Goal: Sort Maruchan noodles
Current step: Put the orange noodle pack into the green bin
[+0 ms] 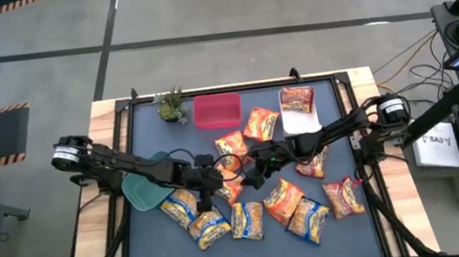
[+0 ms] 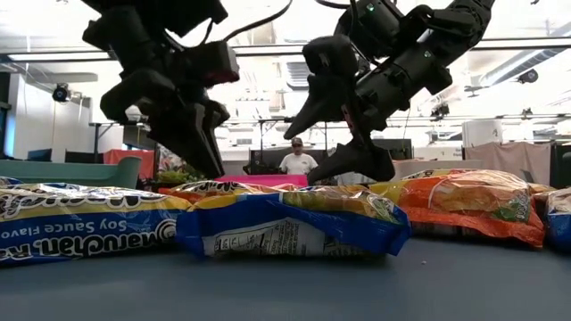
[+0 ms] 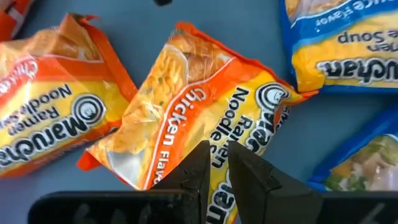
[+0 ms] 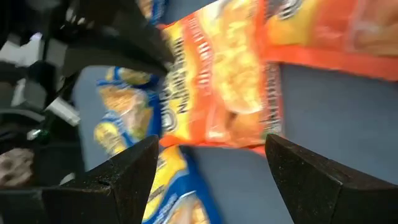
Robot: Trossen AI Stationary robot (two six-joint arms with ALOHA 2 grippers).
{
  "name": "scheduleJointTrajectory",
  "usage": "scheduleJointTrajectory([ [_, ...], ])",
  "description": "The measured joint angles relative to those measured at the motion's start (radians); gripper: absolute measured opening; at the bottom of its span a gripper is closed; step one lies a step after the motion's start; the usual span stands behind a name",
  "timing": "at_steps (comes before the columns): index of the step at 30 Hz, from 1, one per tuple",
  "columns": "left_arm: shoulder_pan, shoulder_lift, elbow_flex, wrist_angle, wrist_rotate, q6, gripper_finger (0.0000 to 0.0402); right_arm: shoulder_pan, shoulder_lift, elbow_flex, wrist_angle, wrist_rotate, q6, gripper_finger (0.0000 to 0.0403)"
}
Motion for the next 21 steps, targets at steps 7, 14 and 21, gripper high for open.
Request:
scheduleJointTrajectory([
  [7, 0.000, 0.011, -0.024, 0.015, 0.000, -0.048, 0.0041, 0.000, 0.001, 0.000, -0.063, 0.092, -0.006, 0.0283],
  [14, -0.005, -0.024, -0.025, -0.014, 0.000, -0.070, 0.0041, 0.000, 0.001, 0.000, -0.056, 0.113, -0.012, 0.0286],
  [21, -0.005, -0.067, -0.021, -0.087, 0.000, -0.099, 0.0041, 0.001, 0.001, 0.000, -0.040, 0.128, -0.020, 0.0288],
])
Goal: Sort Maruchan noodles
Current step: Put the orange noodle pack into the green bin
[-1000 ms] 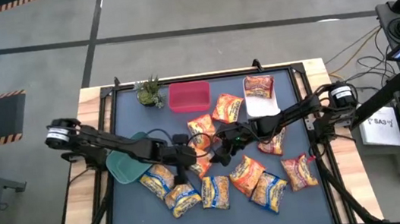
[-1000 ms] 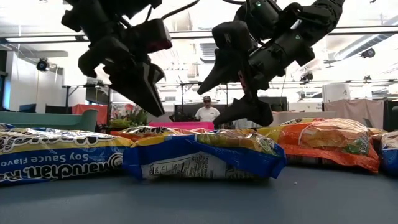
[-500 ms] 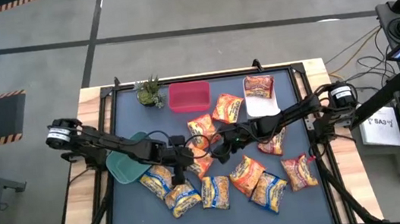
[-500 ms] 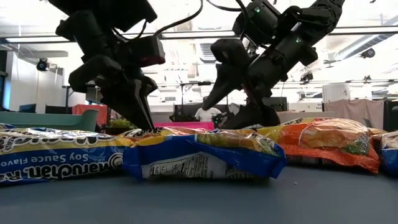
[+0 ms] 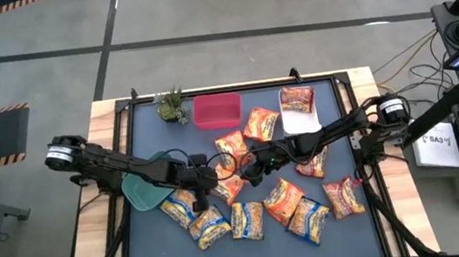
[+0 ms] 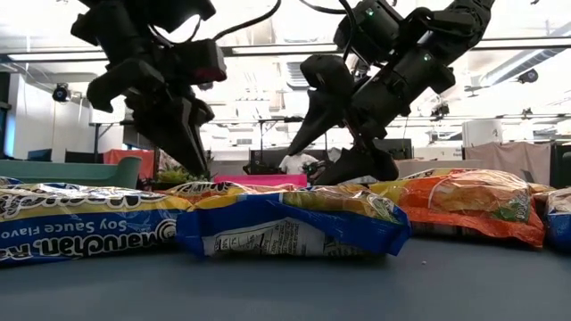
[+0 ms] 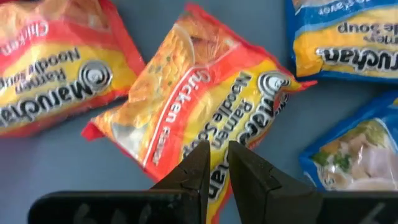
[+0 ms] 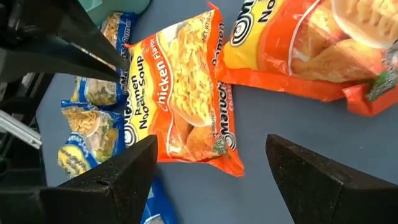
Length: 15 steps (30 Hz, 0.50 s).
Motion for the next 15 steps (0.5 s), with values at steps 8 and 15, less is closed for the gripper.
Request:
scheduleJointTrajectory([
  [8, 0.000, 0.021, -0.041, 0.008, -0.003, -0.064, 0.0041, 0.004, 0.042, 0.000, 0.033, 0.014, 0.002, 0.0288],
  [15, 0.000, 0.021, -0.073, 0.067, -0.002, -0.087, 0.0041, 0.004, 0.102, 0.000, 0.126, -0.045, 0.014, 0.0288],
])
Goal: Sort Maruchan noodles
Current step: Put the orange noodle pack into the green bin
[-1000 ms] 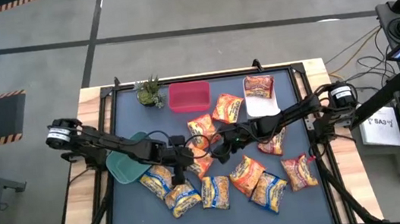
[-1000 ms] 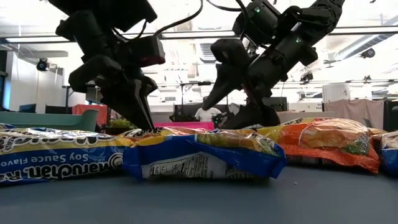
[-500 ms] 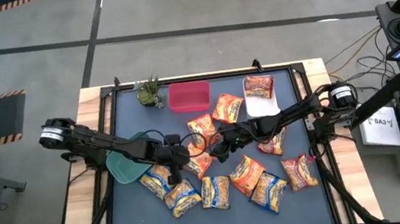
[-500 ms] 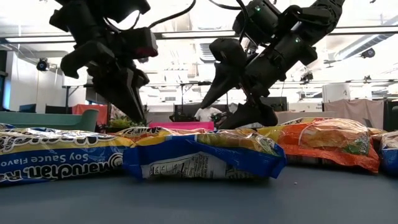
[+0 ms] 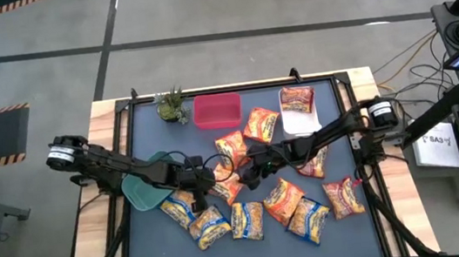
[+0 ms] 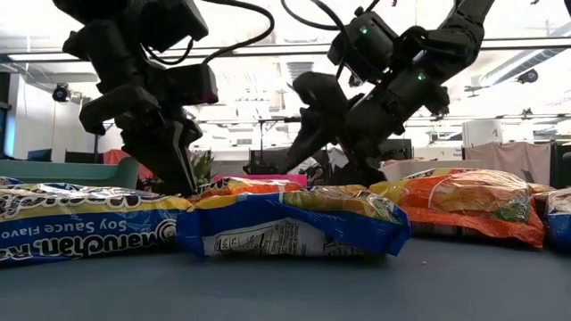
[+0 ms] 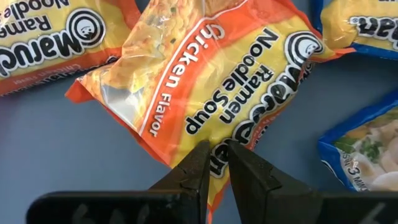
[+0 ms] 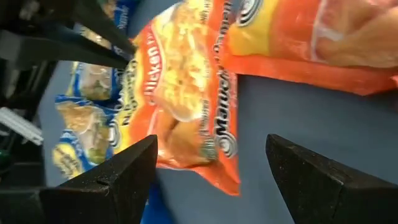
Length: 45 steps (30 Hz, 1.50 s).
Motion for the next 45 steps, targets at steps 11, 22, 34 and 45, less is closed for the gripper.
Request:
scheduleJointTrajectory([
  [11, 0.000, 0.000, -0.020, 0.025, -0.001, -0.031, 0.0041, 0.002, 0.096, 0.000, 0.176, -0.036, 0.038, 0.0288],
  [22, 0.000, 0.001, -0.027, 0.049, -0.001, -0.044, 0.0041, 0.001, 0.144, 0.000, 0.338, -0.074, 0.028, 0.0282],
  [34, 0.000, 0.003, -0.029, 0.076, 0.002, -0.041, 0.0041, 0.003, 0.162, 0.009, 0.346, -0.027, 0.001, 0.0239],
  [45, -0.001, 0.005, -0.030, 0.135, -0.007, -0.044, 0.0041, 0.002, 0.161, 0.020, 0.341, -0.031, -0.014, 0.0152],
])
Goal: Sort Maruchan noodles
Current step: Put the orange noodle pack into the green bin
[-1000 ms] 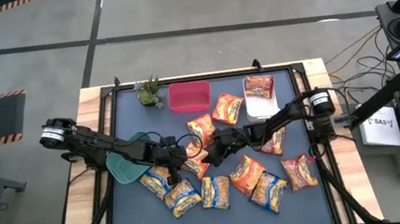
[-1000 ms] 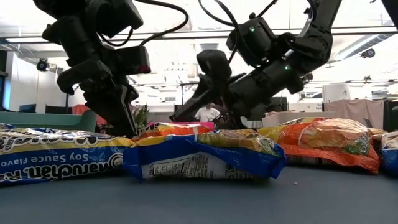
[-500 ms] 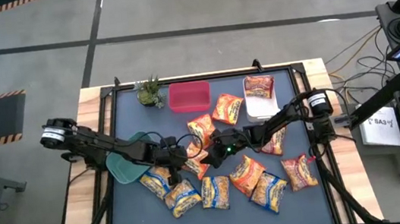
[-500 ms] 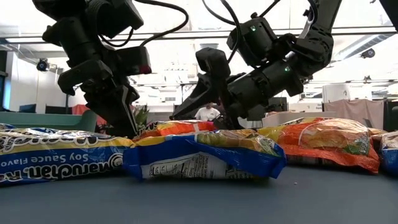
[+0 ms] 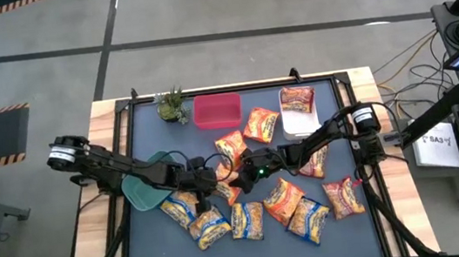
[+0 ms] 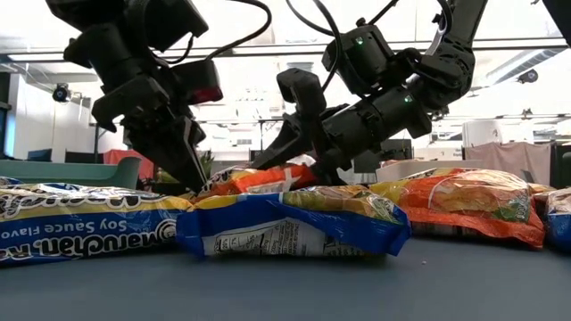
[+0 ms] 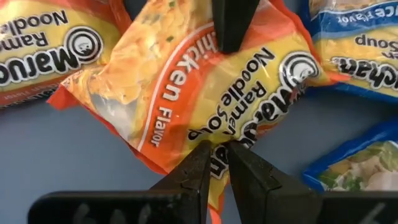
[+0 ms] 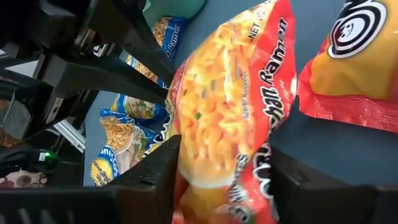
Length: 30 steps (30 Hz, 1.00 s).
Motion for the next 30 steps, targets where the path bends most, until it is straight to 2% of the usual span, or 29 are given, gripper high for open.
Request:
scheduleJointTrajectory([
  [4, 0.000, -0.003, 0.000, 0.001, -0.015, 0.001, 0.0041, 0.000, -0.004, 0.000, -0.001, -0.009, -0.017, 0.0125],
  [9, -0.002, -0.044, 0.000, -0.004, -0.020, 0.026, 0.0041, -0.001, -0.013, -0.001, -0.006, -0.024, -0.062, 0.0118],
  [19, -0.003, -0.283, 0.001, 0.004, -0.021, 0.103, 0.0041, 0.006, -0.030, -0.003, -0.017, -0.012, -0.273, 0.0115],
  [25, -0.002, -0.390, -0.012, 0.037, -0.022, 0.114, 0.0043, 0.032, -0.053, -0.003, -0.033, 0.055, -0.410, 0.0115],
  [30, -0.002, -0.430, -0.061, 0.094, -0.021, 0.092, 0.0077, 0.072, -0.090, -0.011, -0.043, 0.136, -0.542, 0.0114],
])
